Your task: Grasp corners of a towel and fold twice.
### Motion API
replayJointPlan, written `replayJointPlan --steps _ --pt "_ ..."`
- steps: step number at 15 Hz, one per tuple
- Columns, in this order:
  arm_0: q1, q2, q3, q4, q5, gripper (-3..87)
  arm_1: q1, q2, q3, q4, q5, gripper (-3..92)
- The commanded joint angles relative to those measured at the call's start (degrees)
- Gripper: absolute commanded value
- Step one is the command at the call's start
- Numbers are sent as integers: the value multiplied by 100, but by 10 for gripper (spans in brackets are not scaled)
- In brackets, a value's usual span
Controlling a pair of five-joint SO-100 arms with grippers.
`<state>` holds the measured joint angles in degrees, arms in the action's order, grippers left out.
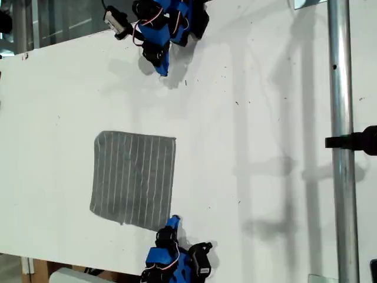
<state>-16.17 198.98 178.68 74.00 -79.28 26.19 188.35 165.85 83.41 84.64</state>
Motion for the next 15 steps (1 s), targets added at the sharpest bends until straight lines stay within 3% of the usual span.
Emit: replayJointPlan --steps 1,8,15 --pt "246 26 0 18 -70 -26 -62 9 -53 53 -26 -2" --pt "1397 18 0 9 -308 -27 -44 9 -53 53 -35 -2" --pt "1573 18 9 9 -387 -27 -686 -721 -747 -360 -475 -3"
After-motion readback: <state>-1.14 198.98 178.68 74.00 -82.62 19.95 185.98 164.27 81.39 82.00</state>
